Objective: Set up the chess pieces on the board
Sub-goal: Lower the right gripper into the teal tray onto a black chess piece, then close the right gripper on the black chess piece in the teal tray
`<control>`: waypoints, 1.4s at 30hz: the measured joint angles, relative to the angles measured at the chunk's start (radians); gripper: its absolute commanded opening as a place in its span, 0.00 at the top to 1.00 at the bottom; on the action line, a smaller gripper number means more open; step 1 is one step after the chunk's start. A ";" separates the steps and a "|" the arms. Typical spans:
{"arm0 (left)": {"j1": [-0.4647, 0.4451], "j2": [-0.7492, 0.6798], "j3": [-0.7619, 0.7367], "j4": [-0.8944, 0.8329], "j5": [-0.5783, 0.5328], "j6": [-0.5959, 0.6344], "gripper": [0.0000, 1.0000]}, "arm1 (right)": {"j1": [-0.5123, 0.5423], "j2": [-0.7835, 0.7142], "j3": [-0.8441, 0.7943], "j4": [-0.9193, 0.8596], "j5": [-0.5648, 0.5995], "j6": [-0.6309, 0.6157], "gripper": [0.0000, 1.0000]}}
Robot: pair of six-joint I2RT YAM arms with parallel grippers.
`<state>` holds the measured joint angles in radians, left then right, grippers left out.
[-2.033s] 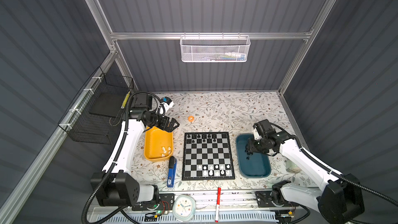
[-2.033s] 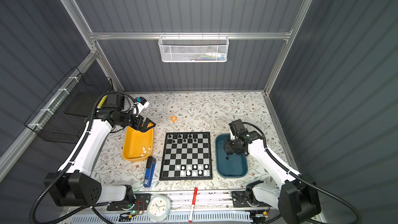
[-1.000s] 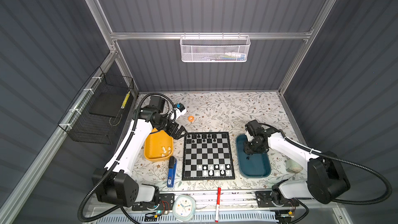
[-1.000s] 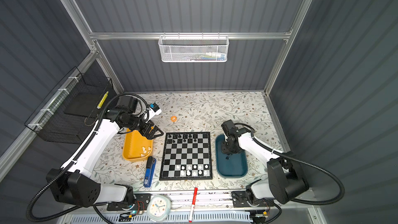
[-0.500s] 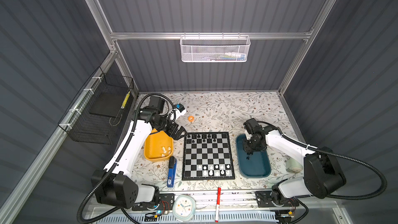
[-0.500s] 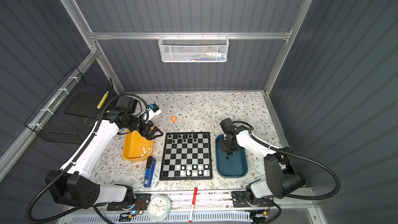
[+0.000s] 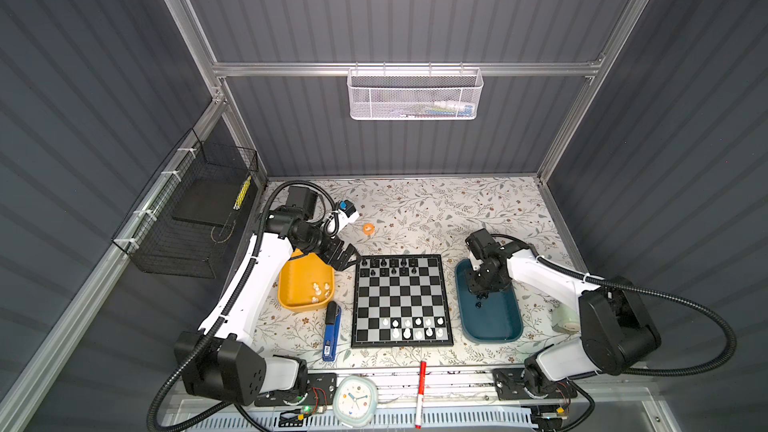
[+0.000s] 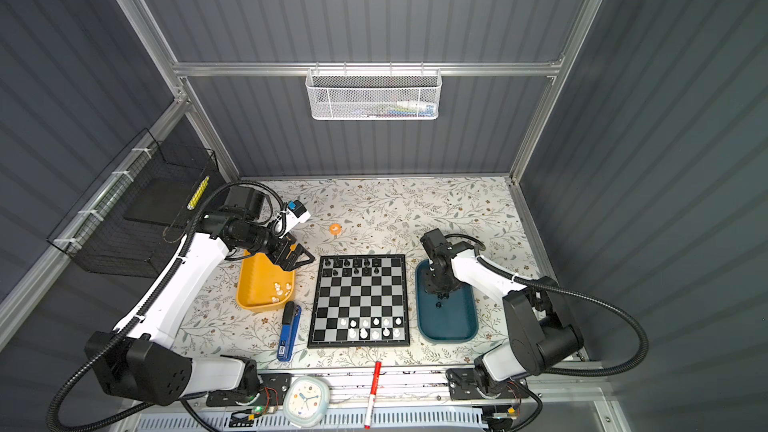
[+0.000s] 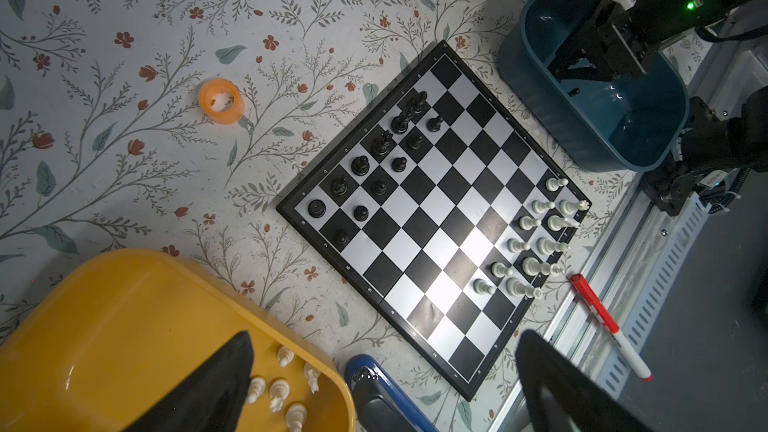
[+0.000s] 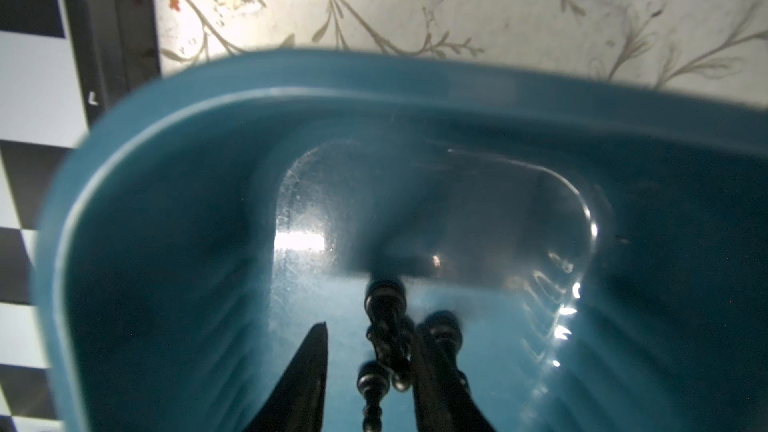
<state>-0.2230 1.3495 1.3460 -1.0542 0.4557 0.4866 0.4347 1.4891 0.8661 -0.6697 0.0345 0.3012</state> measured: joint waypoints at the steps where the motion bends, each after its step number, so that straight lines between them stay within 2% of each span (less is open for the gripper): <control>1: 0.000 -0.002 0.000 0.000 0.000 0.000 0.00 | 0.000 0.002 0.002 0.000 0.002 -0.002 0.65; 20: 0.000 -0.008 0.000 0.000 -0.002 0.000 0.00 | 0.001 0.024 0.004 0.012 0.022 -0.015 0.70; 42: 0.000 -0.008 -0.008 0.000 -0.002 0.000 0.00 | 0.001 0.042 0.004 0.015 0.046 -0.016 0.81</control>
<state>-0.2230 1.3415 1.3376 -1.0542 0.4538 0.4862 0.4358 1.5307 0.8700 -0.6544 0.0803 0.2848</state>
